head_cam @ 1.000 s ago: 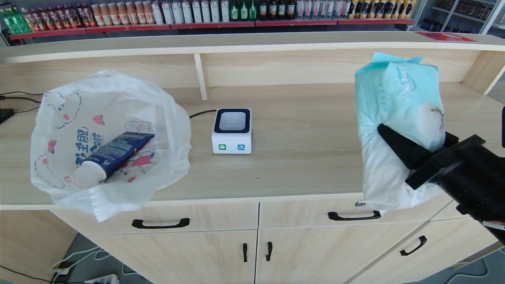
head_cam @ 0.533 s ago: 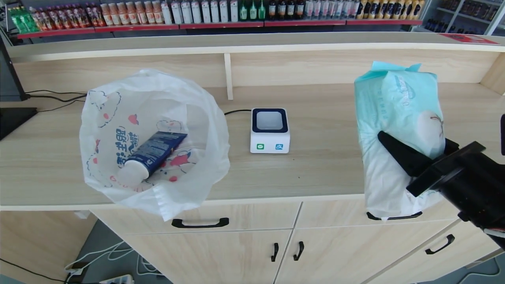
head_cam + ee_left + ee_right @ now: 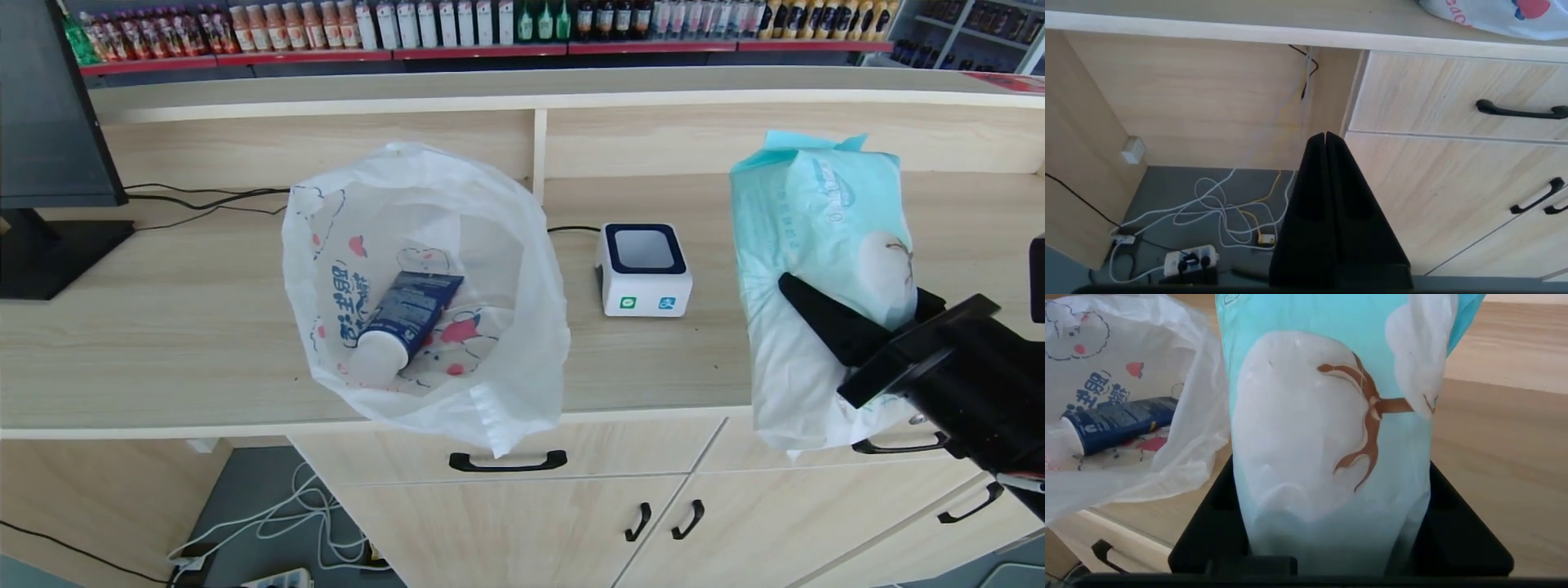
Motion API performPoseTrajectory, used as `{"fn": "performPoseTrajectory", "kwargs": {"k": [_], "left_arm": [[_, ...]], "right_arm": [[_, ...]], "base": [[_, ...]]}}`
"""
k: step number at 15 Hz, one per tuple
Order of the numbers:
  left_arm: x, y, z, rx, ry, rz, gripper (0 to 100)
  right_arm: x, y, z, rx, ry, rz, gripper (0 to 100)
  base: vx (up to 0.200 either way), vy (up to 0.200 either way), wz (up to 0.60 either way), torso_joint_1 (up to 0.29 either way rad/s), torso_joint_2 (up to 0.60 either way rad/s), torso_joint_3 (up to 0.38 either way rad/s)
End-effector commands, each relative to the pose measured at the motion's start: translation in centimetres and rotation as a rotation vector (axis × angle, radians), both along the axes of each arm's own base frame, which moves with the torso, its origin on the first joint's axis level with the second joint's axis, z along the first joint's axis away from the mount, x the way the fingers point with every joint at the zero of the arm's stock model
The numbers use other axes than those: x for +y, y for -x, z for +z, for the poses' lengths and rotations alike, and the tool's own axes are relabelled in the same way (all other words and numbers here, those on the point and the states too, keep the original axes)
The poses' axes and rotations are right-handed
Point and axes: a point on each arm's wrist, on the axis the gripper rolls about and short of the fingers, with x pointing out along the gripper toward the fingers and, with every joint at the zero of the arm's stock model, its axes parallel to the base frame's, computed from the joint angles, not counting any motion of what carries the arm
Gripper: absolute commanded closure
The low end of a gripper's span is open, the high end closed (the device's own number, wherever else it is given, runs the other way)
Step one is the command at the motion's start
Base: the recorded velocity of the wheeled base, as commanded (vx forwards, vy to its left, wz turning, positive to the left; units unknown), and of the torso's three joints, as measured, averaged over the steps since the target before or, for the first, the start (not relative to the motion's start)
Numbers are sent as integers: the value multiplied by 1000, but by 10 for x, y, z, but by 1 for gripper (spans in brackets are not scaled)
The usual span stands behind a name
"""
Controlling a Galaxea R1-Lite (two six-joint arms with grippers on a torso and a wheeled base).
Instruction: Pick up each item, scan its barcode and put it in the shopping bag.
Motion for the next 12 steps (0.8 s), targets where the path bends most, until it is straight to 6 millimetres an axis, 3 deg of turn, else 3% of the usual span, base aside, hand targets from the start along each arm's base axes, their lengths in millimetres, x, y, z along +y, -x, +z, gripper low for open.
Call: {"fn": "performPoseTrajectory", "kwargs": {"k": [1, 3, 9, 12], "left_arm": [[0, 0, 0, 1, 0, -1, 100], [0, 0, 0, 1, 0, -1, 100], [0, 0, 0, 1, -1, -1, 100], [0, 0, 0, 1, -3, -1, 100]], "right_arm": [[1, -2, -1, 4, 2, 0, 100], [1, -3, -1, 5, 3, 0, 100], [1, -2, -3, 15, 7, 0, 100], [2, -4, -3, 15, 8, 2, 100]], "base": [[0, 200, 0, -2, -2, 2], [0, 200, 0, 0, 2, 2], [0, 0, 0, 0, 0, 0], [200, 0, 0, -2, -2, 1]]}}
